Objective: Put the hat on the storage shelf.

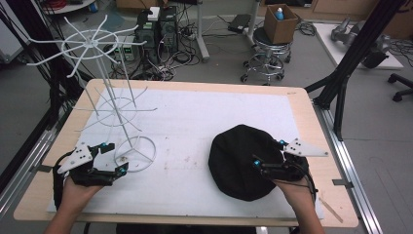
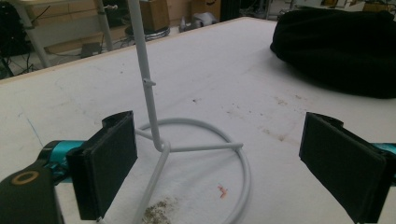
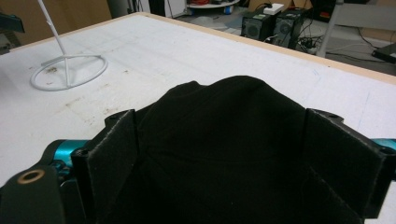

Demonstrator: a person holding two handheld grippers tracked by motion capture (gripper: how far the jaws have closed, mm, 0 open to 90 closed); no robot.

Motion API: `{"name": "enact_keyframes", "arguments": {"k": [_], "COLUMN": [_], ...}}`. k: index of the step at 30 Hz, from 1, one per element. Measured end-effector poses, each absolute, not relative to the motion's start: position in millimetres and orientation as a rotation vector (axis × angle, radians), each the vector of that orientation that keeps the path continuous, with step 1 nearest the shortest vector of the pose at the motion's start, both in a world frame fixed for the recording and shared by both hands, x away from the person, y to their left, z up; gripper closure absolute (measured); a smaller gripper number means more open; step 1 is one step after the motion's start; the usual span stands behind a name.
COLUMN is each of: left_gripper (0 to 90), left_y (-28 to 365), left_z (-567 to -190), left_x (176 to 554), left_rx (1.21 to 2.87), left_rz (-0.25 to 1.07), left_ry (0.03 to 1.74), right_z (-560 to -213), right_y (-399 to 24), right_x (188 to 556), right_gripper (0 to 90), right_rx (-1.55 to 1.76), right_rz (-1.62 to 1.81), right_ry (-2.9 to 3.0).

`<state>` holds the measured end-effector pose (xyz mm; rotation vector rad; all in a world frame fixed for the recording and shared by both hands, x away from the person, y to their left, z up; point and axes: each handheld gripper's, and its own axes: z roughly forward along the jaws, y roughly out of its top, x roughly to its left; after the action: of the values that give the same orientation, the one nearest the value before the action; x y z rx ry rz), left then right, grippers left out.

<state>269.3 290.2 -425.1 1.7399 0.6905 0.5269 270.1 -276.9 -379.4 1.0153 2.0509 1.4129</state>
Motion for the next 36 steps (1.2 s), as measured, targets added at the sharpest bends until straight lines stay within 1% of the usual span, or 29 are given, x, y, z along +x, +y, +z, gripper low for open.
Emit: {"name": "enact_keyframes", "arguments": {"k": [23,31,36], "left_gripper": [11.5,11.5,11.5], "left_y": [290.1,287.3,288.1], "left_z": [-426.7,-427.7,-427.9], "left_x": [269.4,269.0,267.6], "left_rx": [1.731,1.742,1.751], "left_rz": [0.515,0.505,0.509], "left_ry": [0.693,0.686,0.687], "right_z": [-377.3,-381.0,-384.9], "right_y": [-275.6,-264.5,-248.2], "right_x": [267.5,270.5,272.4], "right_gripper": [11.0,11.0,11.0], "right_rx": [1.002,0.985,0.953], "right_rz": [1.407,1.386,1.352], "right_ry": [2.040,2.085,2.151]}}
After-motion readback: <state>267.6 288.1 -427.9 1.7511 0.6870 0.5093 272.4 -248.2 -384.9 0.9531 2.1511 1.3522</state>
